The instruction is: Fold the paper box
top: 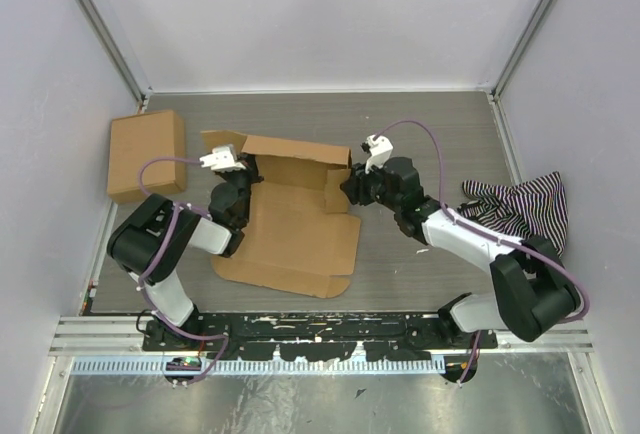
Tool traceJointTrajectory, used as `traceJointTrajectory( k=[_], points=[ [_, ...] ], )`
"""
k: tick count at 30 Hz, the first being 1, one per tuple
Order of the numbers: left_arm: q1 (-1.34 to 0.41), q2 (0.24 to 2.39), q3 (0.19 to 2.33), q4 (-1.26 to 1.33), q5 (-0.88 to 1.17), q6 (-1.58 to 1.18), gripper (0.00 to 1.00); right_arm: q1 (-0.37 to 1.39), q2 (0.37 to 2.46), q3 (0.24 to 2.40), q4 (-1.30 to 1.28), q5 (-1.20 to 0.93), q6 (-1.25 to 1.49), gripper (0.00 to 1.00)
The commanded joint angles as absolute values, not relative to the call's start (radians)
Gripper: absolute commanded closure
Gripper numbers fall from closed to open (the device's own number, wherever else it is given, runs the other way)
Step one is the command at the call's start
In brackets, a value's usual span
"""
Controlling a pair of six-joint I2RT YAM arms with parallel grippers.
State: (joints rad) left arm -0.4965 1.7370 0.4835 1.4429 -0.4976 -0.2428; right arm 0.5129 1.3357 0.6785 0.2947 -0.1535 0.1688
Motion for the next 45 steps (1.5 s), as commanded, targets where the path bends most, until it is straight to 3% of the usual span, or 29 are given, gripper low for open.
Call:
traceJointTrajectory(
  k=[1, 15, 17, 22, 26, 28, 29, 33, 37, 42, 45],
  points=[
    [-0.506, 1.773, 0.457, 1.397, -0.522, -0.217, 1.00, 0.542, 1.358, 0.724, 0.377, -0.095, 0.185, 0.58],
    [-0.511, 1.773, 0.456, 1.396, -0.496, -0.235, 1.00, 0.636, 1.491, 0.729, 0.518, 0.124, 0.245, 0.60],
    [-0.511, 1.772, 0.455, 1.396, -0.496, -0.236, 1.00, 0.654, 1.511, 0.734, 0.522, 0.201, 0.264, 0.65],
    [-0.512, 1.753, 0.447, 1.394, -0.497, -0.236, 1.00, 0.704, 1.541, 0.758, 0.448, 0.527, 0.360, 0.88],
    [-0.522, 1.683, 0.432, 1.355, -0.510, -0.231, 0.98, 0.724, 1.567, 0.807, 0.292, 0.744, 0.481, 0.95],
    [-0.525, 1.617, 0.429, 1.275, -0.509, -0.243, 0.89, 0.723, 1.577, 0.827, 0.242, 0.789, 0.519, 0.98],
    [-0.527, 1.577, 0.431, 1.227, -0.508, -0.247, 0.78, 0.723, 1.580, 0.826, 0.238, 0.806, 0.516, 0.99],
    [-0.528, 1.388, 0.481, 0.897, -0.487, -0.290, 0.54, 0.723, 1.561, 0.828, 0.204, 0.849, 0.498, 0.99],
    [-0.528, 1.220, 0.619, 0.469, -0.508, -0.326, 0.52, 0.721, 1.504, 0.818, 0.212, 0.844, 0.387, 0.99],
    [-0.495, 1.170, 0.729, 0.294, -0.574, -0.318, 0.34, 0.655, 1.388, 0.777, 0.193, 0.659, 0.251, 0.99],
    [-0.410, 1.248, 0.838, 0.151, -0.488, -0.373, 0.31, 0.591, 1.312, 0.739, 0.168, 0.556, 0.213, 0.99]
  ],
)
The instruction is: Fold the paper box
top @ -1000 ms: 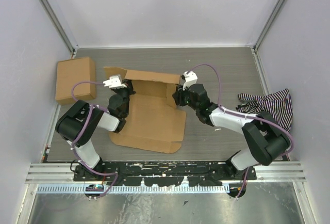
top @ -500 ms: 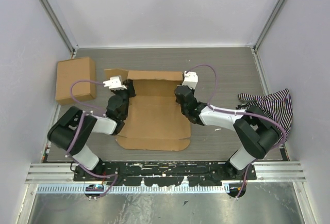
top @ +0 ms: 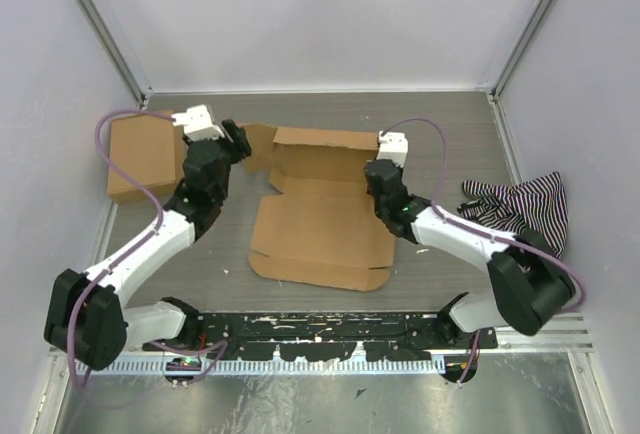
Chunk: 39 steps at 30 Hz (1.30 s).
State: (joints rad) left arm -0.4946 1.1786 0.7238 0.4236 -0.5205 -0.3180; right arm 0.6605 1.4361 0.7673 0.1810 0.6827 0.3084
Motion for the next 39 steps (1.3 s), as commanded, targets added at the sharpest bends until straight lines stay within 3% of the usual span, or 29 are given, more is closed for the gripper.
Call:
traceJointTrajectory(
  k=[1, 13, 21, 29, 39],
  points=[
    [-0.385, 1.280, 0.864, 0.120, -0.483, -0.389, 0.31, 0.572, 1.290, 0.727, 0.165, 0.527, 0.198, 0.99],
    [-0.227, 1.648, 1.014, 0.270, -0.387, -0.420, 0.37, 0.381, 1.206, 0.631, 0.164, 0.244, 0.162, 0.99],
    [-0.226, 1.813, 0.979, 0.615, -0.236, -0.371, 0.38, 0.369, 1.218, 0.649, 0.156, 0.167, 0.165, 0.99],
    [-0.237, 1.644, 0.724, 0.704, 0.003, -0.476, 0.50, 0.362, 1.238, 0.702, 0.110, 0.163, 0.184, 0.99],
    [-0.451, 1.375, 0.472, 0.747, 0.034, -0.412, 0.46, 0.362, 1.273, 0.718, 0.126, 0.114, 0.195, 0.99]
  ],
)
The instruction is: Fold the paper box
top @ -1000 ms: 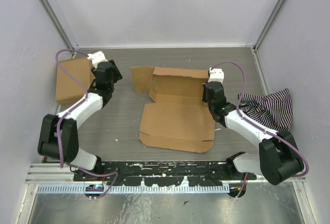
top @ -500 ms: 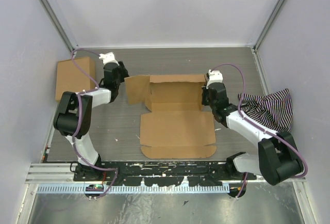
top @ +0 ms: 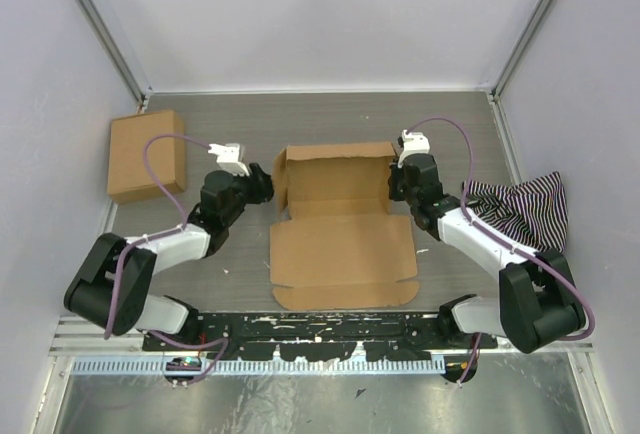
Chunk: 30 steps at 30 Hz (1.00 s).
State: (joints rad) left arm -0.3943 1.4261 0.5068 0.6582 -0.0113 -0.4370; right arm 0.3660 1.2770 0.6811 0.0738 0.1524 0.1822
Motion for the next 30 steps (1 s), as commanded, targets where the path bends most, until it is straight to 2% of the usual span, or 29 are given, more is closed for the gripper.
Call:
traceJointTrajectory(
  k=[1, 13, 25, 30],
  points=[
    [-0.457, 1.377, 0.472, 0.758, 0.058, -0.423, 0.46, 0.363, 1.274, 0.714, 0.129, 0.110, 0.198, 0.99],
    [-0.506, 1.339, 0.466, 0.719, 0.057, -0.422, 0.47, 0.363, 1.267, 0.687, 0.144, 0.085, 0.209, 0.99],
    [-0.590, 1.190, 0.422, 0.617, 0.037, -0.413, 0.46, 0.363, 1.262, 0.695, 0.139, 0.089, 0.209, 0.98],
    [-0.594, 1.217, 0.404, 0.633, 0.015, -0.398, 0.45, 0.362, 1.254, 0.687, 0.148, 0.080, 0.214, 0.98]
  ],
)
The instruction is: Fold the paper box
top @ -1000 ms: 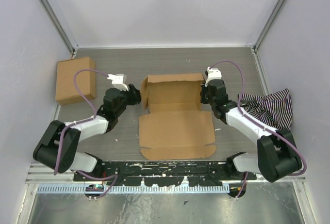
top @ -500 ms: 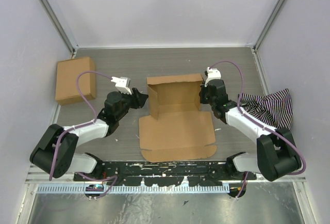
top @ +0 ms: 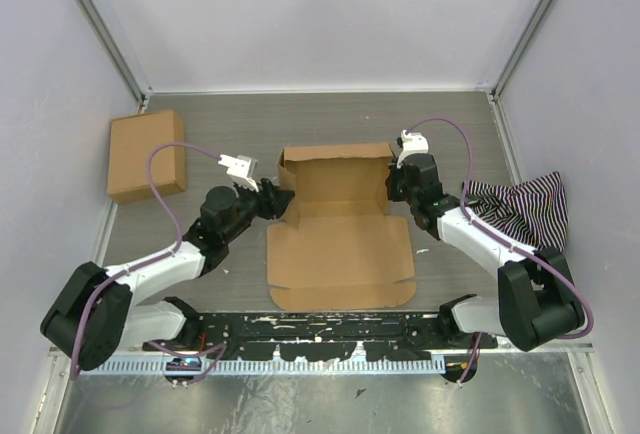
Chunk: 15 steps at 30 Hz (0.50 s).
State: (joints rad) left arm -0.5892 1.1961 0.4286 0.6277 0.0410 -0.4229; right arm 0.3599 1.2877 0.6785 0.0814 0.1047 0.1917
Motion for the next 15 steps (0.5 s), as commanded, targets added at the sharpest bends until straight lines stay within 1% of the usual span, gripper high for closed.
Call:
traceJointTrajectory(
  k=[1, 7, 15],
  points=[
    [-0.593, 1.240, 0.407, 0.644, 0.005, -0.385, 0.45, 0.362, 1.251, 0.683, 0.150, 0.077, 0.216, 0.98],
    [-0.595, 1.352, 0.447, 0.674, -0.033, -0.358, 0.45, 0.363, 1.233, 0.670, 0.151, 0.059, 0.212, 0.98],
    [-0.617, 1.368, 0.484, 0.696, -0.098, -0.362, 0.44, 0.365, 1.219, 0.658, 0.149, 0.010, 0.222, 0.98]
  ],
)
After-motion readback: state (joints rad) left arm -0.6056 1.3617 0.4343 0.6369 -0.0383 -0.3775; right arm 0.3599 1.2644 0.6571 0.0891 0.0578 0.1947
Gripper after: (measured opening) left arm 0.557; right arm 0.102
